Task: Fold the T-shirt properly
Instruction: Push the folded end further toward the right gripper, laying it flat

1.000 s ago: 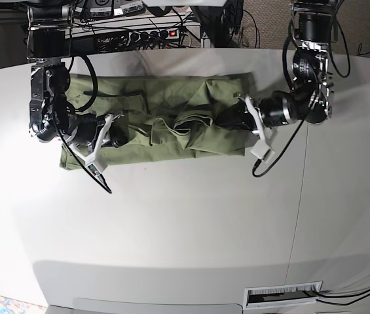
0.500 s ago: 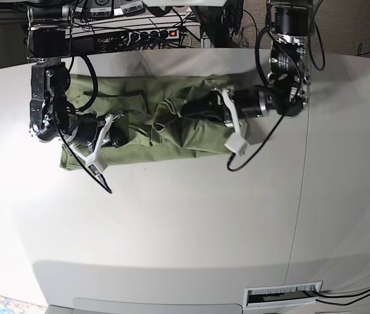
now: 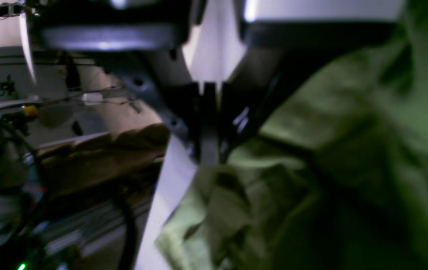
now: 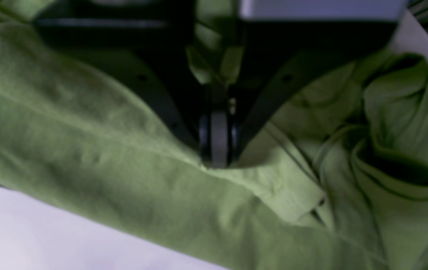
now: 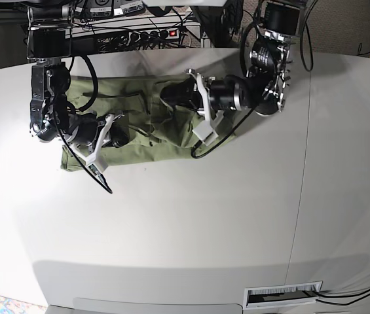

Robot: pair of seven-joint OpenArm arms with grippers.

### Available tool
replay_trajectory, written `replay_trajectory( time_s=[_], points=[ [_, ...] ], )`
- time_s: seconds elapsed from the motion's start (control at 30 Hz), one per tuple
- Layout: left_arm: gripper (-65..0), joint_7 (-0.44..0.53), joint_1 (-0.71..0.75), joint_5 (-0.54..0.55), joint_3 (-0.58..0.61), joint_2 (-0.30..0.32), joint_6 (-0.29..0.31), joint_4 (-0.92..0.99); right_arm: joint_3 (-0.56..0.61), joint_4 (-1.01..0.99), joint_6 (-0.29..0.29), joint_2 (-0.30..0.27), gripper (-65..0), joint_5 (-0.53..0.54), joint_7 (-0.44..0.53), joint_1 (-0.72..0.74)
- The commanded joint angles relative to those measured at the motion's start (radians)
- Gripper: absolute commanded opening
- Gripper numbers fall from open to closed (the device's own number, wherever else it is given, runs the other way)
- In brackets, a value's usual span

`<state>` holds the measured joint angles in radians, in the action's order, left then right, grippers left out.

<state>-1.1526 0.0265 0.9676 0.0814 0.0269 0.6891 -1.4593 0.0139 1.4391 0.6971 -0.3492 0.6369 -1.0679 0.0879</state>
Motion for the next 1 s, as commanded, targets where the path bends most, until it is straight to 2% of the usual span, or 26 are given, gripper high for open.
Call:
replay_trajectory(
  time_s=[0.0,0.2,0.3,0.53,0.6,0.7,0.83,0.97],
  points=[
    [-65.0,0.006,-0.029,0.026,-0.001,0.007,0.009,-0.031,0.0,0.005,0.001,-0.014,-65.0,-0.01,-0.009,0.009],
    [-65.0,-0.003,-0.081,-0.047,-0.002,0.088,0.009,-0.058,0.0,0.005,0.001,-0.014,-65.0,-0.014,-0.008,0.009],
    [-65.0,0.056,-0.083,-0.126,-0.008,0.113,0.009,-0.058,0.0,0.005,0.001,-0.014,-65.0,-0.017,-0.008,0.009],
    [-65.0,0.154,-0.097,-0.361,-0.087,0.115,-0.026,-0.058,0.0,0.005,0.001,-0.014,-65.0,-0.018,-0.009,0.009],
    [-65.0,0.193,-0.095,-0.459,-0.098,0.115,-0.06,-0.058,0.0,0.005,0.001,-0.014,-65.0,-0.02,-0.009,0.009],
    [-65.0,0.195,-0.095,-0.552,-0.098,0.115,-0.08,-0.058,0.0,0.005,0.001,-0.014,-65.0,-0.025,-0.008,0.009],
    [-65.0,0.153,-0.096,-0.52,-0.098,0.118,-0.08,-0.071,0.0,0.005,0.001,-0.014,-65.0,-0.025,-0.009,0.009],
    [-65.0,0.079,-0.095,-0.375,-0.098,0.136,-0.08,-0.139,0.0,0.005,0.001,-0.014,-65.0,-0.025,-0.01,0.009]
  ],
)
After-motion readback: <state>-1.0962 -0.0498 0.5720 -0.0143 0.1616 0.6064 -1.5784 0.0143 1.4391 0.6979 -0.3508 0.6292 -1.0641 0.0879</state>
